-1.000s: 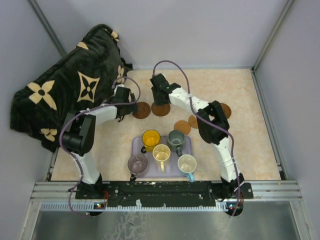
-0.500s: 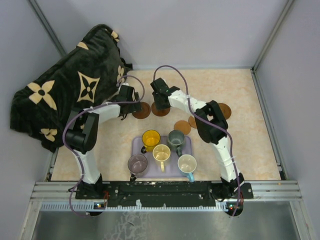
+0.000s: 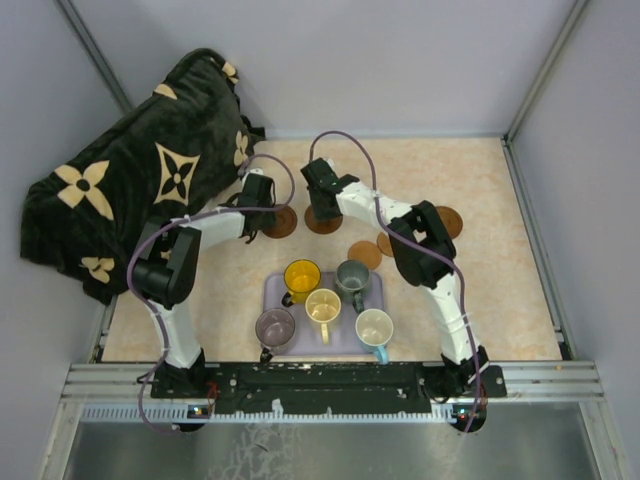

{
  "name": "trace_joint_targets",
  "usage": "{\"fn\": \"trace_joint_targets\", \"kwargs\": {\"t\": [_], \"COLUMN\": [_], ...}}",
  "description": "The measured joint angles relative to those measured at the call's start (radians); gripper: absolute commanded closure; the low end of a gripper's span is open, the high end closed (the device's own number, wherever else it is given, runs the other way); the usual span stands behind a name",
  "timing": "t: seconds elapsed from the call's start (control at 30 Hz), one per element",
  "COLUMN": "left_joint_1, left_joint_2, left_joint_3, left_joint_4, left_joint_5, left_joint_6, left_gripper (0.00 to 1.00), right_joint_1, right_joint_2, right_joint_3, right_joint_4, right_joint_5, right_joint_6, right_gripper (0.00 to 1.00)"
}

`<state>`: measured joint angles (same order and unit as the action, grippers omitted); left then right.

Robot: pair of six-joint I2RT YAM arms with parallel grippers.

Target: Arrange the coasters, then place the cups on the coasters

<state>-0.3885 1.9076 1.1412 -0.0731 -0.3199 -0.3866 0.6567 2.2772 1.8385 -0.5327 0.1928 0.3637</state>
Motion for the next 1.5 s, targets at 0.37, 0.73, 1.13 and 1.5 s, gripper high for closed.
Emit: {"fn": "trace_joint_targets", "kwargs": {"t": [0.37, 0.73, 1.13, 1.5], "left_joint_1": [-0.001, 0.037, 0.072, 0.122], "left_joint_2": [0.013, 0.005, -0.004, -0.003], "left_joint_3": [0.025, 0.02, 0.025, 0.048], "left_joint_4": [-0.029, -0.026, -0.057, -0.116], "left_joint_5": [0.005, 0.059, 0.083, 0.097], "left_joint_6": [0.0, 0.002, 0.002, 0.002], "left_gripper": [0.71, 0.98, 0.92, 0.87], "right_joint_1": [-0.082, -0.237, -0.285, -0.313], "right_joint_2": [-0.082, -0.15, -0.15, -0.166], "right_joint_3": [-0.144, -0.244, -0.247, -0.272], "right_joint_4": [0.005, 0.0, 0.002, 0.015], "right_joint_5": [0.085, 0.13, 0.137, 0.146], "right_joint_6": [0.104, 0.12, 0.121, 0.129], "right_gripper": [0.72, 0.72, 0.72, 0.72]}}
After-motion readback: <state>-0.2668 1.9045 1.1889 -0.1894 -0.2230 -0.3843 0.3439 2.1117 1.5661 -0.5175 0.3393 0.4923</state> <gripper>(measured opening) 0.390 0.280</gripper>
